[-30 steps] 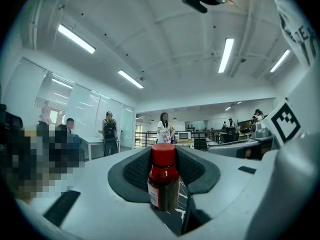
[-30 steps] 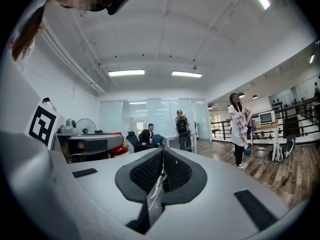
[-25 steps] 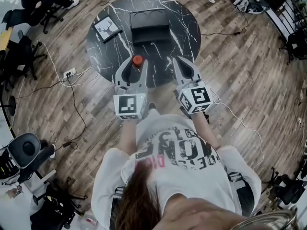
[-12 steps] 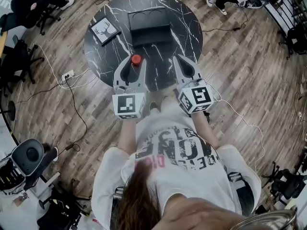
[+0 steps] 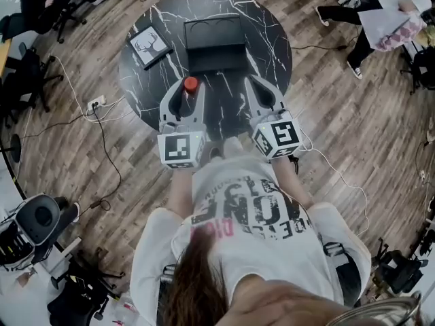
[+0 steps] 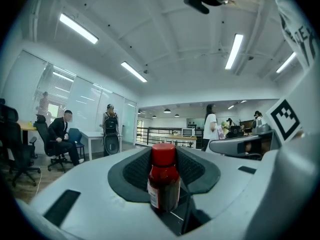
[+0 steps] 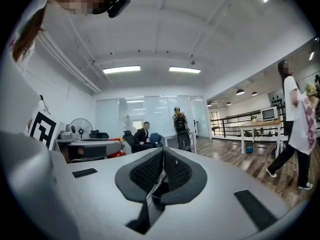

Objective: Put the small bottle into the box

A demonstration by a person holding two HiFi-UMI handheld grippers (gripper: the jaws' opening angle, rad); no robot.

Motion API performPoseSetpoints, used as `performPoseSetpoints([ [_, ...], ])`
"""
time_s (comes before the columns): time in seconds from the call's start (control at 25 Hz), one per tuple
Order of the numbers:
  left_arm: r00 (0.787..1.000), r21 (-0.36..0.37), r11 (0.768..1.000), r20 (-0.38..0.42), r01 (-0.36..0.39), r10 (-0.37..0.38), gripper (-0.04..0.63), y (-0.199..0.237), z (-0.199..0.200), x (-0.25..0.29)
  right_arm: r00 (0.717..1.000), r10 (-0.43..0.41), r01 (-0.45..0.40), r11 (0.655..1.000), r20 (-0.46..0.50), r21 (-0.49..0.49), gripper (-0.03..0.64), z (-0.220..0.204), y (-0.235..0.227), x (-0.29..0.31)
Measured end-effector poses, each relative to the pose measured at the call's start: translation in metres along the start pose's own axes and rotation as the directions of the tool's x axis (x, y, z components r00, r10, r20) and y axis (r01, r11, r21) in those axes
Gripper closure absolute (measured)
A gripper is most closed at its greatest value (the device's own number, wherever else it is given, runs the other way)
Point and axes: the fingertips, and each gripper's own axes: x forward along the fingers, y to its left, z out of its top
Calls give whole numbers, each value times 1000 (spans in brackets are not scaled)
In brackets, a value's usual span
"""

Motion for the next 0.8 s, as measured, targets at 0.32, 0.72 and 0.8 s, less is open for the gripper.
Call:
performPoseSetpoints([
  [0.32,999,6,999,4,-45,45,451,6,3,45,999,43,-43,999,-13,3,615,2,-36,37],
  [0.72,995,5,995,3,-102,102,453,3,0,74,994,97,-97,995,-39,17,615,-7,-67,62],
  [0.8,994,3,994,-4,-111,111,453,3,-5,76,993,106,-105,994,-48,20,615,-11,-70,63],
])
